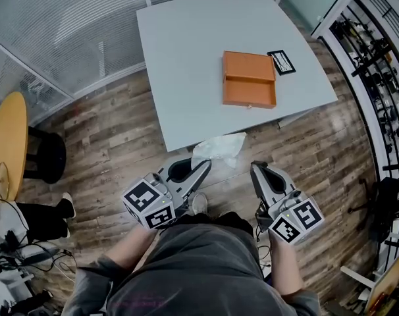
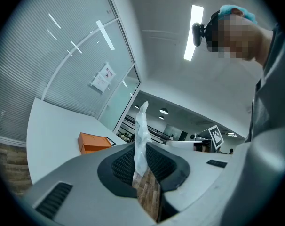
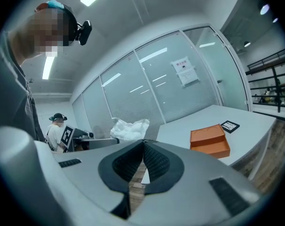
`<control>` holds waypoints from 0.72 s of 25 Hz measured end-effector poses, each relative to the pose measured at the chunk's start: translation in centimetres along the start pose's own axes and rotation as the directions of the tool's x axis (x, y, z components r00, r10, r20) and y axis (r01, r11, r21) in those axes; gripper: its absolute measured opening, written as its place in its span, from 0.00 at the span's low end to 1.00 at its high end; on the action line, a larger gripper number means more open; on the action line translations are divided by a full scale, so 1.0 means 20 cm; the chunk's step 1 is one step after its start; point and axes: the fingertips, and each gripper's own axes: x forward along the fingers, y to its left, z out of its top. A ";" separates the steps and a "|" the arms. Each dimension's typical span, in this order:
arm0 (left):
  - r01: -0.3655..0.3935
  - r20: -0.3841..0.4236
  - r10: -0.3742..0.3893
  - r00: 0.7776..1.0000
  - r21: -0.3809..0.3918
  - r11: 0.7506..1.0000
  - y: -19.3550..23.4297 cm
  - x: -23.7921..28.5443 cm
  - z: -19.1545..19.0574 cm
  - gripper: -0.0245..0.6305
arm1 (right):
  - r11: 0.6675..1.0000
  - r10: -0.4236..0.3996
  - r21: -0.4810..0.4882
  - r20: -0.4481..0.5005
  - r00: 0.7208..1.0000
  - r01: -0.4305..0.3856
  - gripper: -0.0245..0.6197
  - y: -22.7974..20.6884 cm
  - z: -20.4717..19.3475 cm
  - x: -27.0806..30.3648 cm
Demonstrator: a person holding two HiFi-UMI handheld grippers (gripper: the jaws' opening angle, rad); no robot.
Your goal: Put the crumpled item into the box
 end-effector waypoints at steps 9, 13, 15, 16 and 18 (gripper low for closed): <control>0.004 0.001 -0.004 1.000 0.001 1.000 0.08 0.09 0.05 0.14 | 1.000 -0.013 0.014 0.004 1.000 0.013 0.05 -0.11 0.06 0.06; -0.007 -0.004 0.007 1.000 -0.006 1.000 0.15 0.16 0.07 0.14 | 1.000 -0.003 0.010 -0.004 1.000 0.003 0.05 -0.18 0.09 0.13; -0.012 -0.004 0.012 1.000 -0.007 1.000 0.17 0.22 0.08 0.14 | 1.000 0.001 0.012 -0.010 1.000 -0.001 0.05 -0.23 0.10 0.15; -0.015 -0.005 0.015 1.000 -0.007 1.000 0.18 0.25 0.08 0.14 | 1.000 0.003 0.014 -0.013 1.000 -0.003 0.05 -0.26 0.11 0.16; -0.023 -0.007 0.023 1.000 -0.009 1.000 0.21 0.30 0.08 0.14 | 1.000 0.012 0.019 -0.017 1.000 -0.011 0.05 -0.32 0.12 0.19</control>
